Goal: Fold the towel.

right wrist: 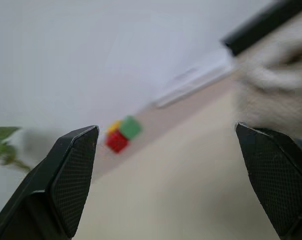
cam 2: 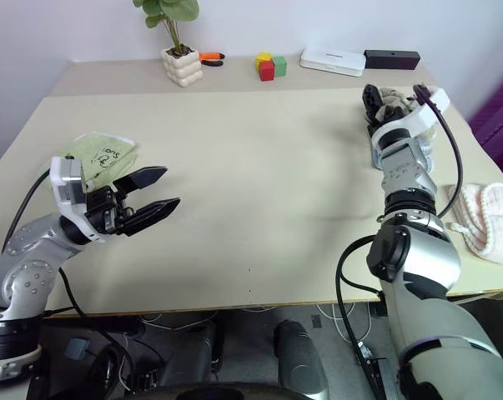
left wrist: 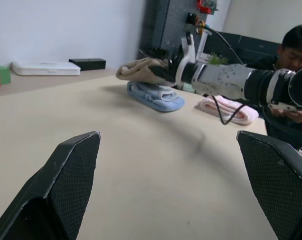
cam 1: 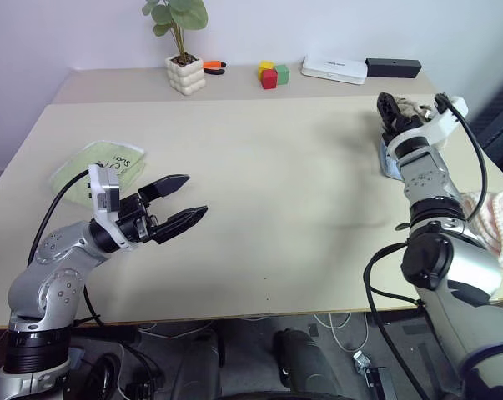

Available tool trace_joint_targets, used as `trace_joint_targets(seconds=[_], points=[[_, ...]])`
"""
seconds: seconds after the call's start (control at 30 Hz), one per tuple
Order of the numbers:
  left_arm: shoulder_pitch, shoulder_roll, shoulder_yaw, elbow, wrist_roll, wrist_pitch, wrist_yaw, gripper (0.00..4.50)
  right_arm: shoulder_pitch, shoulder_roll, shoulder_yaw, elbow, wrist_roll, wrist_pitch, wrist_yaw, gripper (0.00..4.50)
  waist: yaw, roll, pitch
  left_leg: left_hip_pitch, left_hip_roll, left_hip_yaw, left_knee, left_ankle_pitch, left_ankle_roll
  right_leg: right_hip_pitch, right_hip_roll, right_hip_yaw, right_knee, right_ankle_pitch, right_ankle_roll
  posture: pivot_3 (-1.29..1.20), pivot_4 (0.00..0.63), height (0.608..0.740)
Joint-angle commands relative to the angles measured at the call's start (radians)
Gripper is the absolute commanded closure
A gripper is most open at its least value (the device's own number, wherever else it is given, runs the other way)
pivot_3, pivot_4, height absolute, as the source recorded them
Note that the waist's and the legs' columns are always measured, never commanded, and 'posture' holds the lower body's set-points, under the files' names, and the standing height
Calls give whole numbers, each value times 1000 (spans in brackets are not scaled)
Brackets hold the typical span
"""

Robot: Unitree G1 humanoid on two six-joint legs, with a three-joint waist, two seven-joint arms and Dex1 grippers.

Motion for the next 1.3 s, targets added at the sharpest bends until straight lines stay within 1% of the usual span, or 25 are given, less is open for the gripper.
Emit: trace_joint_targets(seconds=[0.03,0.1,0.17,0.23,0.33,0.5,0.63,0.73,0.87,0.93,1.03,1.2,1.3], points=[[1,2,14,-25,-4,-14,-2,0,53,39,62,-261,27,41,80,58,1,0,0,0,0,0,0,0,0,0,0,0,0,0,0,0,150,740],[-1,2,16,-23,-5,-14,-3,0,86,60,87,-365,50,98,107,58,0,0,0,0,0,0,0,0,0,0,0,0,1,0,0,0,150,740],[-6,5,17,-16,0,-18,-7,0,101,61,72,-379,47,116,42,58,0,0,0,0,0,0,0,0,0,0,0,0,1,1,2,0,150,740],[-9,9,20,-9,2,-20,-11,0,111,66,61,-410,70,146,32,58,3,0,0,0,0,-1,0,0,0,0,0,0,2,1,2,0,150,740],[-9,13,25,-6,6,-23,-12,0,143,91,127,-519,65,195,72,58,2,0,0,0,0,0,1,0,0,0,0,0,1,1,1,0,150,740],[-5,21,27,6,24,-36,-20,0,262,116,302,-768,87,320,238,58,-3,0,0,0,1,-1,0,0,0,-1,1,0,2,1,1,0,150,740],[-4,34,51,30,49,-63,-24,0,339,96,389,-905,118,391,359,58,2,0,0,0,1,-1,0,0,0,-1,1,0,3,1,1,0,150,740],[15,40,65,23,61,-80,-14,0,392,65,453,-978,100,386,455,58,6,0,0,0,1,-2,1,0,0,0,1,-1,2,1,1,0,150,740],[49,25,82,-10,69,-94,21,0,423,29,497,-1003,91,379,548,58,4,0,0,0,0,-2,1,0,0,0,0,-1,1,1,1,0,150,740],[81,18,92,-34,77,-110,37,0,409,27,505,-978,93,384,569,58,2,0,0,0,1,-2,1,0,0,0,0,-1,1,1,1,0,150,740],[100,-1,75,-65,89,-118,72,0,393,11,500,-937,86,374,608,58,1,0,0,0,1,-2,1,0,0,0,0,-1,2,1,1,0,150,740],[162,7,117,-74,86,-142,64,0,384,-14,523,-922,83,388,680,58,2,0,0,0,1,-2,1,0,0,0,0,-2,2,1,1,0,150,740],[153,-7,90,-83,100,-144,87,0,376,-40,511,-888,68,371,707,58,6,0,0,0,1,-2,2,0,0,0,0,-2,1,1,1,0,150,740]])
